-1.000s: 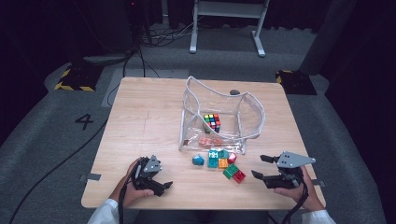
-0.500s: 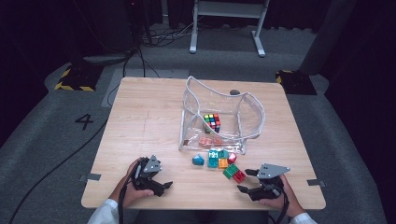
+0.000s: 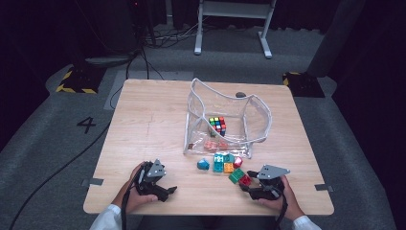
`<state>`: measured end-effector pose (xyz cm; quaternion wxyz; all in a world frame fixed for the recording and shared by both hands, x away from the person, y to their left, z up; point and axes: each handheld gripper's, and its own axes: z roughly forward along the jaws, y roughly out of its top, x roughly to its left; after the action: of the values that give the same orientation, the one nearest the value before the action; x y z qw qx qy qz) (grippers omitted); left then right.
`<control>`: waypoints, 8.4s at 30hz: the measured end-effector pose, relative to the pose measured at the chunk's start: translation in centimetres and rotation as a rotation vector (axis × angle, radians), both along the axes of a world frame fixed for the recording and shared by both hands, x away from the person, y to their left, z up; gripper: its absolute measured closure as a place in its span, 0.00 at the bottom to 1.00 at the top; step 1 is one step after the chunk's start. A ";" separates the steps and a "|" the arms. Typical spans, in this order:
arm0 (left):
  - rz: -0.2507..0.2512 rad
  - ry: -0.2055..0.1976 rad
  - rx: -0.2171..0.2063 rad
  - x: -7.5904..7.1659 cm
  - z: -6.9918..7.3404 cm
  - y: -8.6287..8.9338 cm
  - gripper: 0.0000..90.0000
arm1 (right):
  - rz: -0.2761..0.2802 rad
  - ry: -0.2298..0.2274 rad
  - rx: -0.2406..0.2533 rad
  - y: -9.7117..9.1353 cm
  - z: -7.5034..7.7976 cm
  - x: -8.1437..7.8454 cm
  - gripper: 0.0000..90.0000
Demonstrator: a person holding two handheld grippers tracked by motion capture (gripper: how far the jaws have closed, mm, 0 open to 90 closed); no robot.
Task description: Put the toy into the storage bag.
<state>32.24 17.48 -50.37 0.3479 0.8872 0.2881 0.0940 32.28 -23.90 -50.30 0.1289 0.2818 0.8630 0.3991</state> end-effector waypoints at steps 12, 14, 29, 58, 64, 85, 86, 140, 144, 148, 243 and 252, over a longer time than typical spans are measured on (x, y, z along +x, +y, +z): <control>0.000 0.001 0.001 0.0 0.0 0.0 0.09 | -0.022 -0.020 0.009 -1.1 0.1 -0.5 0.66; 0.000 0.000 0.001 0.0 0.0 0.0 0.09 | -0.026 -0.016 0.020 -1.7 0.2 -0.4 0.66; 0.000 0.001 0.001 0.0 0.0 0.0 0.09 | -0.075 -0.053 0.092 -5.4 3.5 0.5 0.66; 0.002 -0.001 0.001 0.0 0.0 0.0 0.09 | -0.115 -0.204 0.128 -8.6 14.4 4.9 0.66; 0.001 0.001 -0.001 0.0 0.0 0.0 0.09 | -0.106 -0.229 0.128 -8.1 16.2 6.0 0.66; -0.001 0.004 -0.001 0.0 0.0 0.0 0.09 | 0.037 -0.198 -0.015 0.1 19.3 12.6 0.66; -0.001 0.004 -0.003 0.0 0.0 0.0 0.09 | 0.049 -0.184 -0.021 0.6 19.2 13.0 0.66; -0.003 -0.001 0.003 0.1 0.0 -0.1 0.09 | 0.026 -0.144 -0.220 1.1 18.4 13.0 0.35; -0.003 -0.002 0.003 0.1 0.0 -0.1 0.09 | -0.001 -0.179 -0.152 0.1 18.9 11.2 0.35; -0.004 -0.003 0.002 0.1 0.0 -0.1 0.09 | -0.058 -0.210 -0.038 -1.4 19.2 9.4 0.33; 0.000 -0.001 0.003 0.1 0.0 -0.1 0.09 | 0.204 -0.024 -0.009 5.5 0.5 -0.3 0.37; -0.001 -0.002 0.002 0.1 0.0 -0.1 0.09 | 0.221 -0.032 -0.017 7.2 0.0 0.8 0.45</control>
<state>32.32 17.41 -50.37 0.3474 0.8876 0.2871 0.0953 33.11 -16.69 -50.34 0.1002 0.1772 0.8901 0.4078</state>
